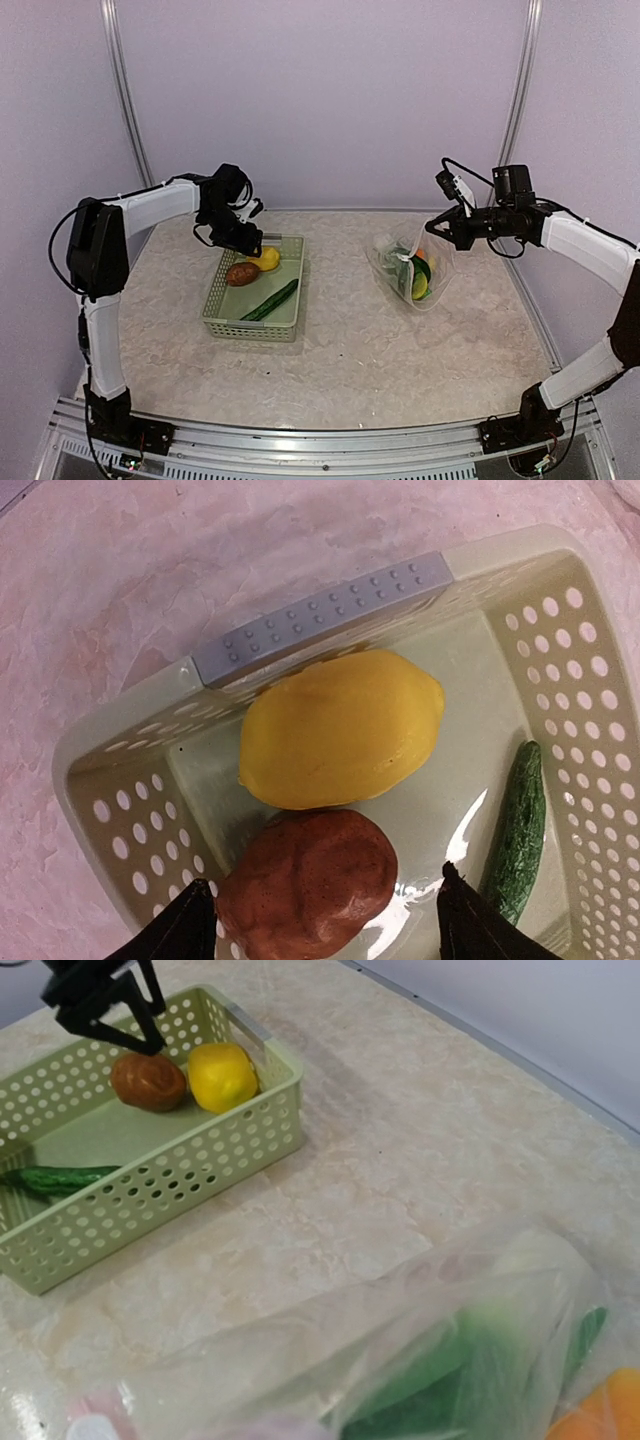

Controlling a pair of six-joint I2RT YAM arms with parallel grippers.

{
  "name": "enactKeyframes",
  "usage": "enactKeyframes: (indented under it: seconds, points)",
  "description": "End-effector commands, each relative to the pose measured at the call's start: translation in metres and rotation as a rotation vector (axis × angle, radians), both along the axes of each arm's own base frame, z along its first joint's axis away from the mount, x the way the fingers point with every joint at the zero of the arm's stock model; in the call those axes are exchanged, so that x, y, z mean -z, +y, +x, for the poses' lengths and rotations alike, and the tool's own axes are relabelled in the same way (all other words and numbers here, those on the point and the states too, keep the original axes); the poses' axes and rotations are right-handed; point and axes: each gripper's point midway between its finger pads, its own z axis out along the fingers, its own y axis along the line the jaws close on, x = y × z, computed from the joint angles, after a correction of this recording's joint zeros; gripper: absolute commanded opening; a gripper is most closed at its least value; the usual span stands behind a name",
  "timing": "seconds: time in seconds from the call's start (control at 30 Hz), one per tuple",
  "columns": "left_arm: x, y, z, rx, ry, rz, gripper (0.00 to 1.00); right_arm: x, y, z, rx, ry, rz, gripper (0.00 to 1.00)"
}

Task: Place the food in the zip-top bag and seal the zipper
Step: Pick up the fake vegetable from the bin.

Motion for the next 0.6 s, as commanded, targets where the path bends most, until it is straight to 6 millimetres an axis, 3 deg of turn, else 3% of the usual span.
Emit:
enactKeyframes:
  seconds: [0.0, 0.27, 0.57]
  points:
    - [0.018, 0.002, -0.003, 0.083, 0.046, 0.035, 0.71, -0.007, -0.003, -0.003, -0.009, -0.028, 0.01, 0.0]
    - [0.049, 0.005, -0.009, 0.077, 0.108, 0.127, 0.68, -0.005, -0.002, -0.003, -0.013, -0.023, 0.009, 0.0]
    - [0.06, 0.0, -0.056, 0.115, 0.147, 0.273, 0.78, -0.007, -0.002, -0.004, -0.019, -0.027, 0.008, 0.0]
